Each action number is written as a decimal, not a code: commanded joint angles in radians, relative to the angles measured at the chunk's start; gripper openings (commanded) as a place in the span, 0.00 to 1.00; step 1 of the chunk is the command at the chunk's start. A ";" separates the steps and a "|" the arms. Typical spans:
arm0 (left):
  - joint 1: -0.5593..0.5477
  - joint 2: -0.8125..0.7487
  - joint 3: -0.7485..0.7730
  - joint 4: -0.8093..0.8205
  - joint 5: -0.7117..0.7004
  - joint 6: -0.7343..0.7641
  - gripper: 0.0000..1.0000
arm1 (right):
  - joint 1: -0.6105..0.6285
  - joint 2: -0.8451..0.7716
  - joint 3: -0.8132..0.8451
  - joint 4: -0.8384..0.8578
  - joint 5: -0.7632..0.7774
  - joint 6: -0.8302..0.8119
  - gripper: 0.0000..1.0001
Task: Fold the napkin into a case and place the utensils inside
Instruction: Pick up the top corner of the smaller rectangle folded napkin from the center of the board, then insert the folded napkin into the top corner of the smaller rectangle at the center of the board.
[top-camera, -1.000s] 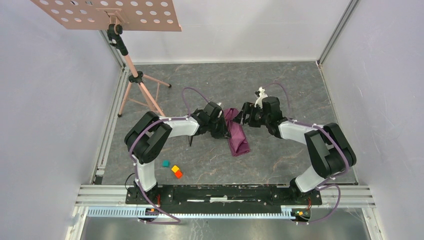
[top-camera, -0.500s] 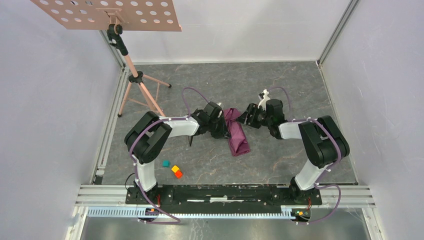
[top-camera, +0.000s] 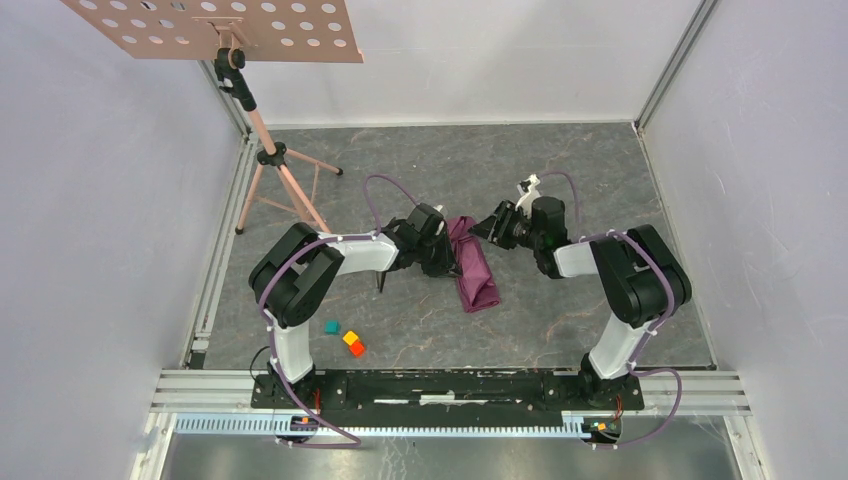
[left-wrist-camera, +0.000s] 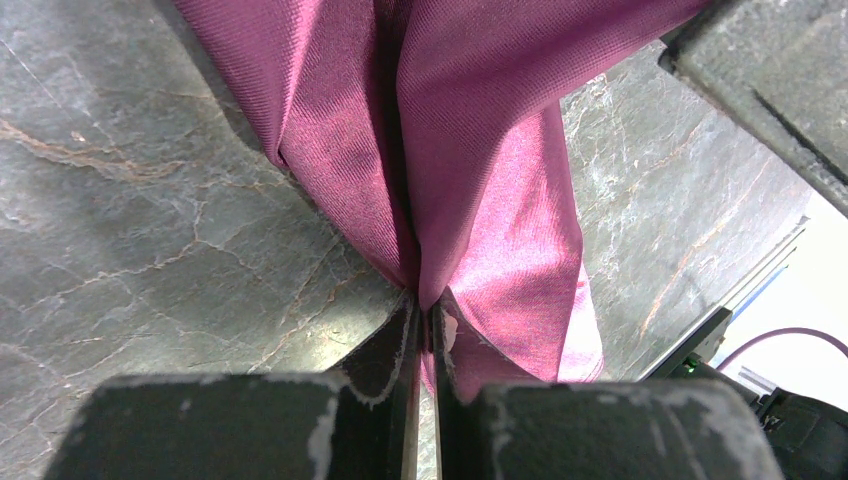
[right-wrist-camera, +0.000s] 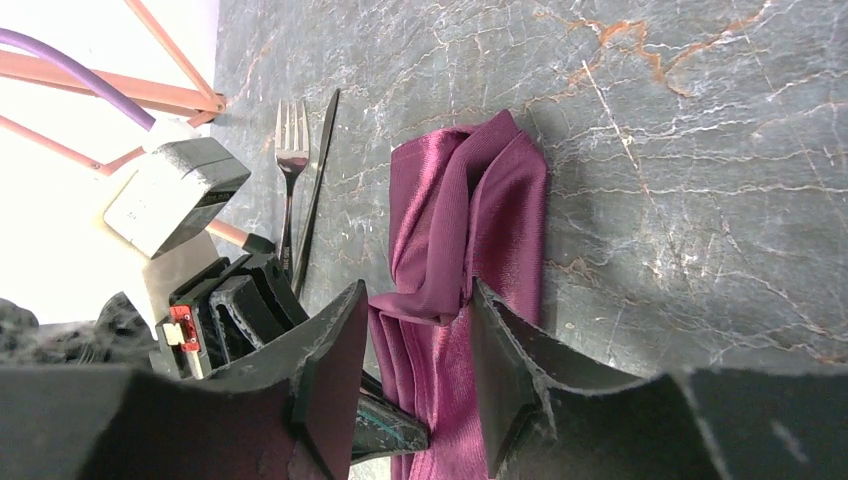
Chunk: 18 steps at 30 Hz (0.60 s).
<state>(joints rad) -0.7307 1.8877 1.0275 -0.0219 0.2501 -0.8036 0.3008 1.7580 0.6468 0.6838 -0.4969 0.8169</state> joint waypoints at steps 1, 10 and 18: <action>-0.005 0.049 -0.032 -0.097 -0.074 0.021 0.10 | 0.001 0.020 0.014 0.083 -0.002 0.037 0.47; -0.009 0.030 -0.029 -0.105 -0.079 0.032 0.12 | 0.005 0.037 0.028 0.080 0.006 0.034 0.25; 0.007 -0.191 -0.074 -0.138 -0.123 0.114 0.46 | 0.005 0.064 0.064 0.044 -0.028 0.003 0.00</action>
<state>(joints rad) -0.7357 1.8305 0.9970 -0.0486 0.2195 -0.7845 0.3012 1.8023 0.6666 0.7090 -0.4961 0.8452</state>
